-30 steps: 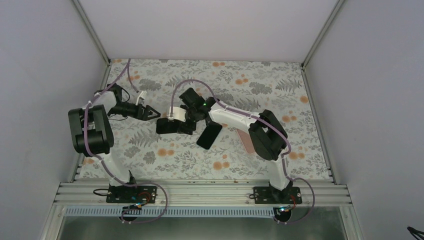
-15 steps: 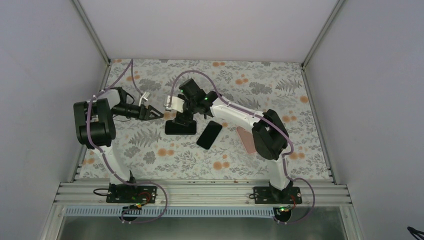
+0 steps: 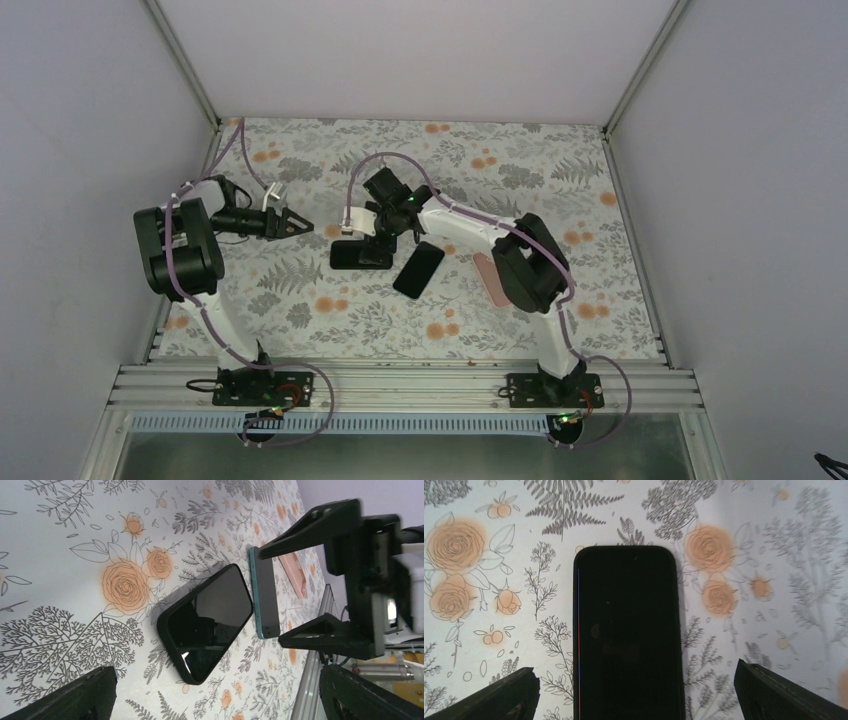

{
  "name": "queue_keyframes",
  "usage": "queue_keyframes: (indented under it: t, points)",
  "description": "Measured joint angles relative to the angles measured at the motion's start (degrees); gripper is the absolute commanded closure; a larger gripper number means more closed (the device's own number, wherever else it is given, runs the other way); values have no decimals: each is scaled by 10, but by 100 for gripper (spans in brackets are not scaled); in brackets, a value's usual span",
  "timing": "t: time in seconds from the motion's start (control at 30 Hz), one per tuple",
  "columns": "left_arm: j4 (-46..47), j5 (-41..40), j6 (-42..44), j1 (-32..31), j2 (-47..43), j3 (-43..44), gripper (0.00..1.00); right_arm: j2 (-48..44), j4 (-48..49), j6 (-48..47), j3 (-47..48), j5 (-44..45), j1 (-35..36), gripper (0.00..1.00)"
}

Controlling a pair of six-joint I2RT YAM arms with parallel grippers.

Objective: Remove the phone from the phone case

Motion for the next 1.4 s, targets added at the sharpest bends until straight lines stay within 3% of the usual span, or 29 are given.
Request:
queue_keyframes:
  t: [0.33, 1.13, 1.23, 1.4]
  points:
    - [25, -18, -15, -1, -22, -5, 0, 65, -29, -8, 14, -15, 0, 0]
    - [38, -17, -21, 8, -22, -20, 0, 104, -21, -17, 30, -24, -16, 1]
    - [38, -15, -21, 9, -22, -22, 0, 107, -24, -20, 35, -24, -16, 5]
    - [38, -14, -21, 9, -22, -23, 0, 107, -28, -23, 37, -21, -16, 21]
